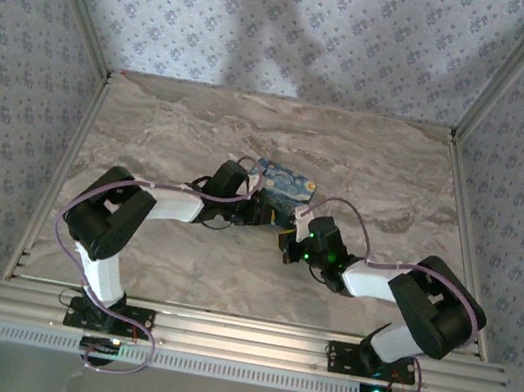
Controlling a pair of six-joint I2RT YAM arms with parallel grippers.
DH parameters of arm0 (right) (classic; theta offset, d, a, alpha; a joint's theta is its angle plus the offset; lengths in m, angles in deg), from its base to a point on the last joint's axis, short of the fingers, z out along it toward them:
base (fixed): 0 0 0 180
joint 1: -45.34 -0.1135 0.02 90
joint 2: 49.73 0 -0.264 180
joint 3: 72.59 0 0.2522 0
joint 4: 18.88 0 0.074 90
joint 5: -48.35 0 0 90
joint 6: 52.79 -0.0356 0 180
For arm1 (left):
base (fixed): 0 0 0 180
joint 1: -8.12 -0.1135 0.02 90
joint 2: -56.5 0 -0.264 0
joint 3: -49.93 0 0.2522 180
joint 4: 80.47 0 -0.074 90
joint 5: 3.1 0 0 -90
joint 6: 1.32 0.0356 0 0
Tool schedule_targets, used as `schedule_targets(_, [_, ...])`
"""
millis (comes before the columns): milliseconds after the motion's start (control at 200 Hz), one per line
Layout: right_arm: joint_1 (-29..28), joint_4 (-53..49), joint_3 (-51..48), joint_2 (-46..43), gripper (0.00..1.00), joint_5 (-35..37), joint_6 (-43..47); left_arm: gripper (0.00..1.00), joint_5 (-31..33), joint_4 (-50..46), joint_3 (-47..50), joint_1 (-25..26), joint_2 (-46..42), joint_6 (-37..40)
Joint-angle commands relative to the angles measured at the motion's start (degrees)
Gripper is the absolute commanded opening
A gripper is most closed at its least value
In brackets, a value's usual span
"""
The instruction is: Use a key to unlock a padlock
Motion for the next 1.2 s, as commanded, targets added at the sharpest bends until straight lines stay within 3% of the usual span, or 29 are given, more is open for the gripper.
schedule_targets(0, [0.5, 4.7, -1.0, 1.5, 0.00, -0.7, -1.4, 0.23, -1.2, 0.5, -1.2, 0.5, -2.1, -0.7])
schedule_targets(1199, [3.4, 21.7, -3.8, 10.3, 0.00, -4.3, -6.9, 0.23, -0.4, 0.2, -1.4, 1.0, -2.4, -0.9])
